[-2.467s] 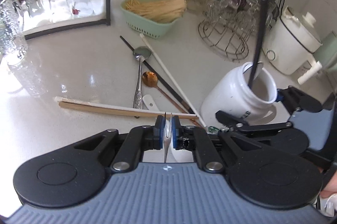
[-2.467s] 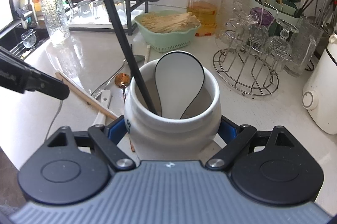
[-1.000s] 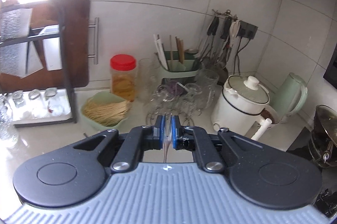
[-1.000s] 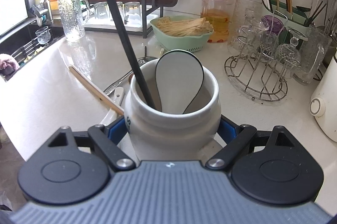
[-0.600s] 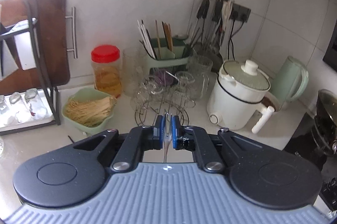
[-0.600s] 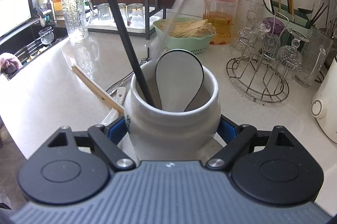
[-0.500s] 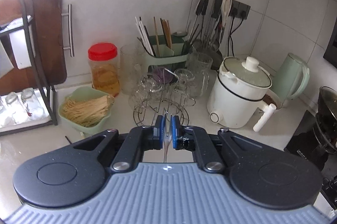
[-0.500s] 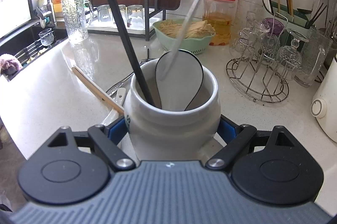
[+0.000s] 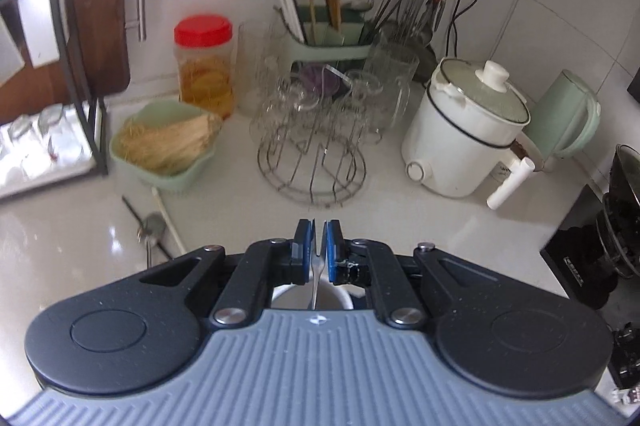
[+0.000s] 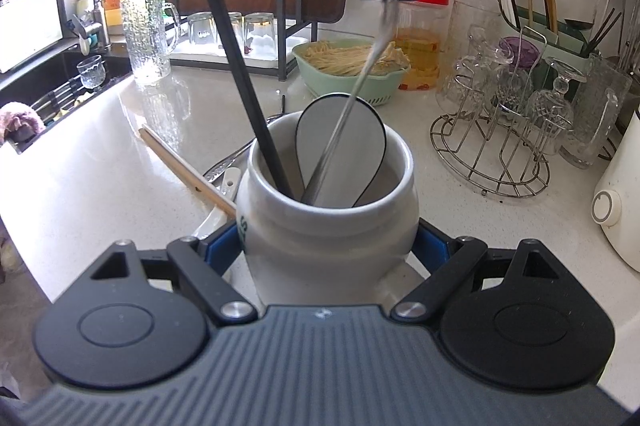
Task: Organize utensils
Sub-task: 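Lower the silver fork into the mug and open the left tool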
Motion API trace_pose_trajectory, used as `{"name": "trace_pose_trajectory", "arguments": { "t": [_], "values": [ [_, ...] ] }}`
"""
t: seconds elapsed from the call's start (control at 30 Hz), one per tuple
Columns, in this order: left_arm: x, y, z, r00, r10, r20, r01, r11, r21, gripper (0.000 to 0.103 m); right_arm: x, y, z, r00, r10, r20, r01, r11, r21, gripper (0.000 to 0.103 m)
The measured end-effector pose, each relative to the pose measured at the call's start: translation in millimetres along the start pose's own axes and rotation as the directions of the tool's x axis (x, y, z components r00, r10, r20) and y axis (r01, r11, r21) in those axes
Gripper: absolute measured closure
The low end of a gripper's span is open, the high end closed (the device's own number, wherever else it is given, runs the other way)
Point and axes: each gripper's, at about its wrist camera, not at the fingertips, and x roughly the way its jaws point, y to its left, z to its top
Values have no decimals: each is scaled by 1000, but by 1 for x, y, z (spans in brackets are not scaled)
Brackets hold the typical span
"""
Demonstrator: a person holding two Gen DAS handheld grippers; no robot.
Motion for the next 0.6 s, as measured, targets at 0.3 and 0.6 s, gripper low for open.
{"name": "trace_pose_trajectory", "arguments": {
  "t": [0.3,0.6],
  "values": [
    [-12,5,10,995,27,-99,-30,999,-27,94,0,-1,0,1000,4,1,-4,1000,6,12],
    [-9,1,14,976,-9,-219,2,1000,-31,94,1,-1,1,1000,1,-4,-1,1000,6,12]
  ]
}}
